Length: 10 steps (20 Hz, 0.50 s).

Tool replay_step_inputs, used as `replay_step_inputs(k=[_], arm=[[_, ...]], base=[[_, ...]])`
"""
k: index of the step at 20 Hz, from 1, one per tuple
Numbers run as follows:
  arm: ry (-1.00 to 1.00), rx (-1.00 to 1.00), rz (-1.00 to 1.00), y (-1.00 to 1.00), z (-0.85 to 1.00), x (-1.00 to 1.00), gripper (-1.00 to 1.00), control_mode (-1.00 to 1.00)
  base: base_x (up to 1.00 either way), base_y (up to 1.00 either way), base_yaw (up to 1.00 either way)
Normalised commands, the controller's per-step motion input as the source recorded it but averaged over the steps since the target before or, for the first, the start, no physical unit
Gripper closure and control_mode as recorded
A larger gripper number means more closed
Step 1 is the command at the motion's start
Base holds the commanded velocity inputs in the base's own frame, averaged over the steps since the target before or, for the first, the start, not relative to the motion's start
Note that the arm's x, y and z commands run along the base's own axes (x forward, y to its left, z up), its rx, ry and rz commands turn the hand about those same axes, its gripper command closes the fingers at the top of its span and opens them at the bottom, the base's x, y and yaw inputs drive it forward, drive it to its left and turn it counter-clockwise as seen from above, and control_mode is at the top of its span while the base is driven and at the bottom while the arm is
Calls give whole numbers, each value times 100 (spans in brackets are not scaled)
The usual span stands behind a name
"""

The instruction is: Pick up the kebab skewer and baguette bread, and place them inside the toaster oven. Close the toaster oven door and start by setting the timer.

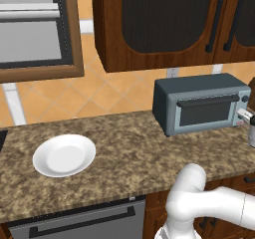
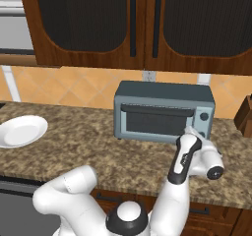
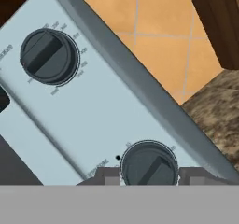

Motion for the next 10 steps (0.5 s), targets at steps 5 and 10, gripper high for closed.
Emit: replay_step_inputs(k=[5,10], arm=[[-4,17,0,-1,0,-18,100,-100],[0,11,0,0,0,-3,100,-100]], base=[[0,0,0],[0,0,0]])
